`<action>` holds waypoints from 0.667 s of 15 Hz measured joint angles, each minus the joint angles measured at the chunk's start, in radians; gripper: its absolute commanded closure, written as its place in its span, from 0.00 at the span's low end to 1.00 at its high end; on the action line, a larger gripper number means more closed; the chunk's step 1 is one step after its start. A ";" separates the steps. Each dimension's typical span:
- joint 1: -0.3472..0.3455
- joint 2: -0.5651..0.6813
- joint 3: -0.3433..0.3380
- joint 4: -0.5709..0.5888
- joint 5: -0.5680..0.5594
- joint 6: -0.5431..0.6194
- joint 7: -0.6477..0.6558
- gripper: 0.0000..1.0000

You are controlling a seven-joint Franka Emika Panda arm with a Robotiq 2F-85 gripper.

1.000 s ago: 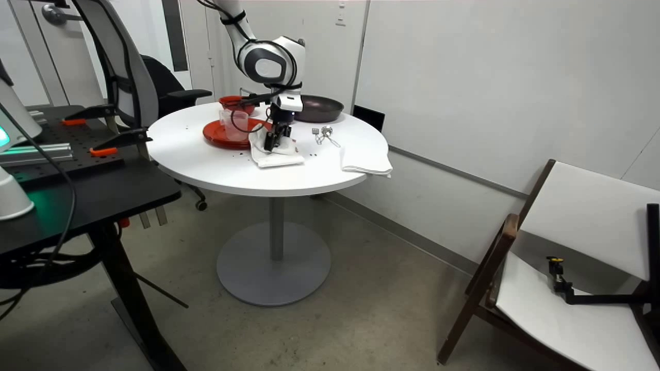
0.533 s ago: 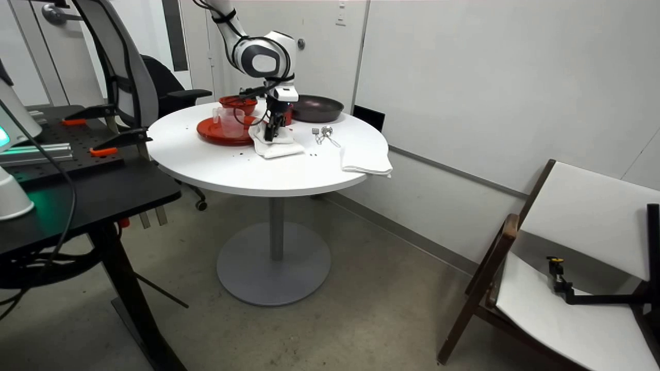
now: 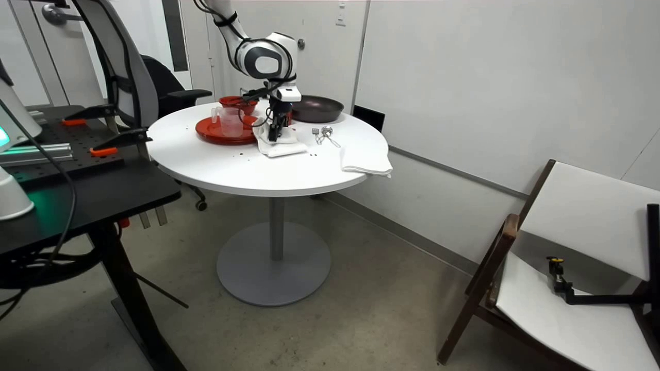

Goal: Use the towel to wipe the table

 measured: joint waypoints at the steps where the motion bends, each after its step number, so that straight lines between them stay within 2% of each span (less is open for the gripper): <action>1: -0.001 0.004 -0.004 0.006 0.000 0.000 0.000 1.00; 10: -0.002 0.070 -0.051 0.111 -0.015 -0.009 0.054 1.00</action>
